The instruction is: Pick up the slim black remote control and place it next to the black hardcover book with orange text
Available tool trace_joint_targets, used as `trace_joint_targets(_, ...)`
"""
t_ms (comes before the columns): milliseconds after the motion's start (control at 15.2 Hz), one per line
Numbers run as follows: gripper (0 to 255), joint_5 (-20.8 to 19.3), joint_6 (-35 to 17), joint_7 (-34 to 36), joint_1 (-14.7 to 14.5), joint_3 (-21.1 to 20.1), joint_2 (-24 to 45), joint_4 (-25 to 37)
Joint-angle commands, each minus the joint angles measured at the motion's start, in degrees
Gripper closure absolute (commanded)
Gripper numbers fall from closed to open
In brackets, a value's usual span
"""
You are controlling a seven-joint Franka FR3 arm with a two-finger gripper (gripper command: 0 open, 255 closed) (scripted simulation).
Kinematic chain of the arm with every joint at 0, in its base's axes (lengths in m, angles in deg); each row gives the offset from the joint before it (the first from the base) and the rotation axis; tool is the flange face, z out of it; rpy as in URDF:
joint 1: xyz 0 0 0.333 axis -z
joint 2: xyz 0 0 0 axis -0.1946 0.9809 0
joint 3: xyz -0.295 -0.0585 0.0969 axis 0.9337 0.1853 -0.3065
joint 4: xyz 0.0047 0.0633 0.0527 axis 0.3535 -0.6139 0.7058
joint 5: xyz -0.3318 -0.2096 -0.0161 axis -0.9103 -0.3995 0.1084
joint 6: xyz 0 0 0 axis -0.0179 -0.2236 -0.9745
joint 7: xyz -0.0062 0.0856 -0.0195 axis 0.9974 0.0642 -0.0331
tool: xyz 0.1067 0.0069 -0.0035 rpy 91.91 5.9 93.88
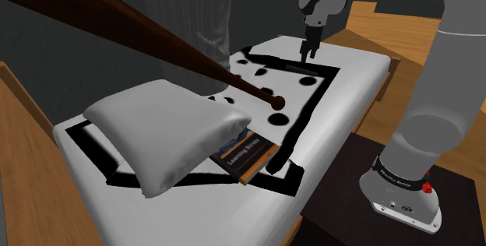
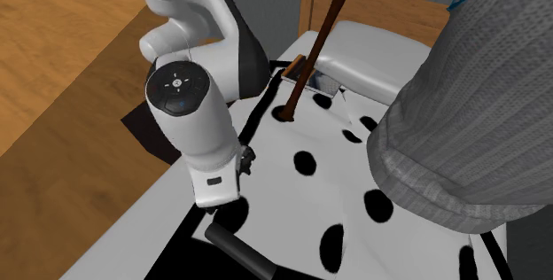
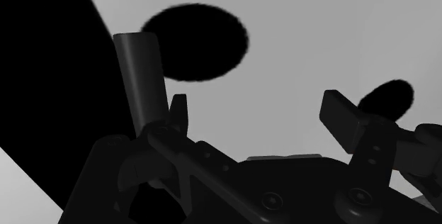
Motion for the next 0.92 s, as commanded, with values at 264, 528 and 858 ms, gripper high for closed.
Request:
trace_joint_targets(264,0,7.9,1.2,-6.2,5.9,-0.1,14.6,12.8)
trace_joint_targets(528,0,11.1,2.7,-8.1,9.9,-1.1,22.2,20.6)
trace_joint_targets(858,0,12.0,-0.4,-8.7,9.9,-1.7,23.5,18.7)
